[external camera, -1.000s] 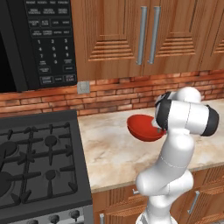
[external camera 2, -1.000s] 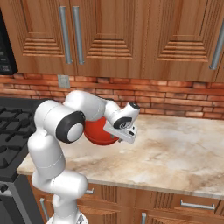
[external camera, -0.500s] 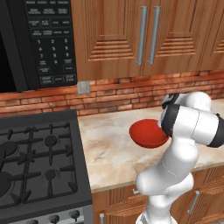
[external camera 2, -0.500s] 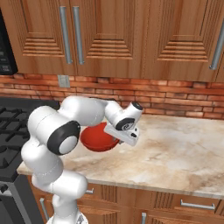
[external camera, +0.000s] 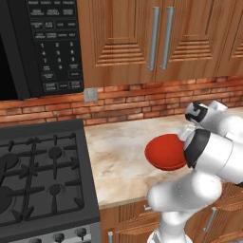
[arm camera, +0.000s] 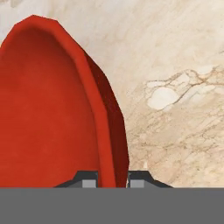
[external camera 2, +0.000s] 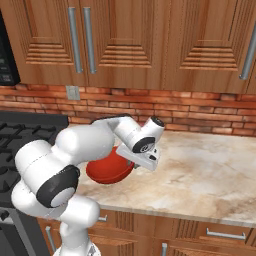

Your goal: Pick the cup and bowl from the counter and place them on the counter next to the sink.

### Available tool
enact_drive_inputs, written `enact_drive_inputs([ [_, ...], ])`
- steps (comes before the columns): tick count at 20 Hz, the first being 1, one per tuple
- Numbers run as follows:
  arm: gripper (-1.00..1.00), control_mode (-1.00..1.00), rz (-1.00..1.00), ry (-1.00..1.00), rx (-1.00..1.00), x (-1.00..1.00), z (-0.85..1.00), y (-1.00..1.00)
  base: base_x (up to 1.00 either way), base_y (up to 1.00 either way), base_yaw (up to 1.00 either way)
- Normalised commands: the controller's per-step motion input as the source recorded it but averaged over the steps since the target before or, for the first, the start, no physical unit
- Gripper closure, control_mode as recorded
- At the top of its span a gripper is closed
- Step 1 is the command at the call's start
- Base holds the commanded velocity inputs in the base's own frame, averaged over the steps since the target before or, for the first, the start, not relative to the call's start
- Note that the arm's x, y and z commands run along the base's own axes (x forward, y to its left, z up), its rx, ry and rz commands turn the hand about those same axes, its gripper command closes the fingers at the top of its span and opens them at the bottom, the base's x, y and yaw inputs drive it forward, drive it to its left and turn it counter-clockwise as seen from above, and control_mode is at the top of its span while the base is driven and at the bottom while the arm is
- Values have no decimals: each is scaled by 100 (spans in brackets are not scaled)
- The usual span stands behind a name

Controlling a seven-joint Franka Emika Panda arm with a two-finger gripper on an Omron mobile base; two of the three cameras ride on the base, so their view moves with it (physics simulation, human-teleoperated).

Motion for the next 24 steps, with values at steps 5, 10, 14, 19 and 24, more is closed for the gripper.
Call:
enact_drive_inputs([
  [5, 100, -100, 0, 0, 1, -22, 26, 0, 0, 0, 0],
  [10, 100, -100, -5, 0, 16, 3, 11, 0, 0, 0, 0],
  [14, 100, -100, -6, 0, 17, -9, 11, 0, 0, 0, 0],
  [19, 100, -100, 0, 0, 8, -51, 34, 0, 0, 0, 0],
  [24, 100, -100, 0, 0, 0, -61, 42, 0, 0, 0, 0],
])
